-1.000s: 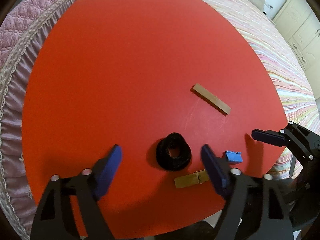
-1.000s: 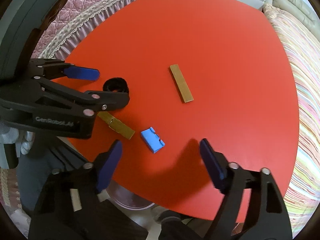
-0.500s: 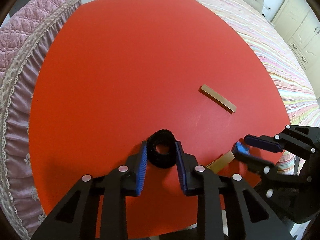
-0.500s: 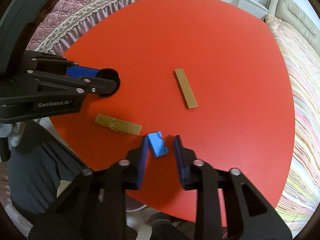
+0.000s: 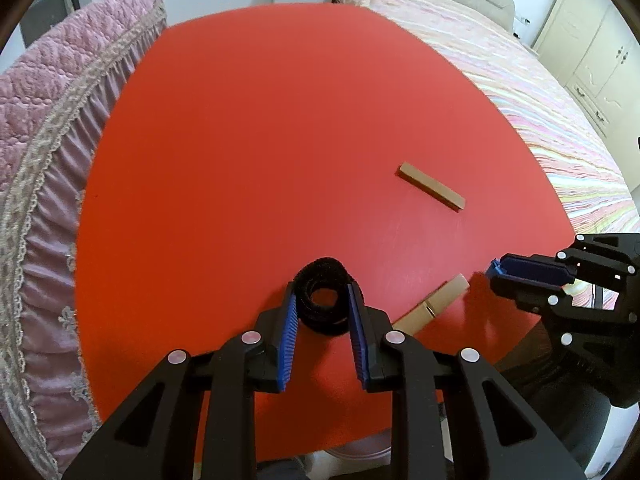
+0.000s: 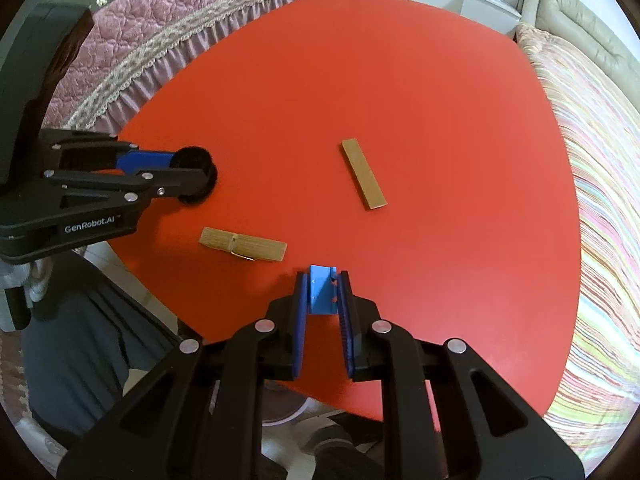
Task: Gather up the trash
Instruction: 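Carry the hair tie in the left tool and the blue block in the right tool to the bin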
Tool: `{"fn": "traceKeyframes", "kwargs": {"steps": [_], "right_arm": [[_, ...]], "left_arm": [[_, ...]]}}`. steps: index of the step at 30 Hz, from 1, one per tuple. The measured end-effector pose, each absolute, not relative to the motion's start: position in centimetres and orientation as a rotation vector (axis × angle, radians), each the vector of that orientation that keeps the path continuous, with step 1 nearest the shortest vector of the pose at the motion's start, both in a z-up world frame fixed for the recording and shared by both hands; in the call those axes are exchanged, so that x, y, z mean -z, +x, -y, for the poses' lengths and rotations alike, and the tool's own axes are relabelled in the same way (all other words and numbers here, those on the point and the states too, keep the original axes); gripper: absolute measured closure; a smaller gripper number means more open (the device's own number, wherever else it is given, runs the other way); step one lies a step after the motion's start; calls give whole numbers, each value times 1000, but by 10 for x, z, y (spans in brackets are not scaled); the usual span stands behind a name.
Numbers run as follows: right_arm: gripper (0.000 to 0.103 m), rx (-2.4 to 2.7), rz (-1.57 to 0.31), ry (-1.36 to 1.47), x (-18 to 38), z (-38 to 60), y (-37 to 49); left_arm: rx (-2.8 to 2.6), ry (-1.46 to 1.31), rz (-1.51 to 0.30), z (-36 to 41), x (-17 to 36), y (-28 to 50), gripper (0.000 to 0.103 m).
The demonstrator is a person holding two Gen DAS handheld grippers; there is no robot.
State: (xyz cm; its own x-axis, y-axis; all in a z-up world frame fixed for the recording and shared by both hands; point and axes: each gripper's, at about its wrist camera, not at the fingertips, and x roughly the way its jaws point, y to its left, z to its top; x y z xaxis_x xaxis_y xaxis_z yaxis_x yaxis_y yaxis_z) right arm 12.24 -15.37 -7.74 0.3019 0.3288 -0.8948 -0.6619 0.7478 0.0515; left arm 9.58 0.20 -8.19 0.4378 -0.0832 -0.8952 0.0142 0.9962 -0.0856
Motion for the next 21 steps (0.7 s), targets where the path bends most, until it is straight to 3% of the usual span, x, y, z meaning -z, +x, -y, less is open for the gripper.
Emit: {"fn": "traceKeyframes", "kwargs": {"steps": [21], "right_arm": [[89, -752, -929, -234, -1, 198, 21]], "left_arm": [[91, -22, -931, 11, 6, -18, 79]]}}
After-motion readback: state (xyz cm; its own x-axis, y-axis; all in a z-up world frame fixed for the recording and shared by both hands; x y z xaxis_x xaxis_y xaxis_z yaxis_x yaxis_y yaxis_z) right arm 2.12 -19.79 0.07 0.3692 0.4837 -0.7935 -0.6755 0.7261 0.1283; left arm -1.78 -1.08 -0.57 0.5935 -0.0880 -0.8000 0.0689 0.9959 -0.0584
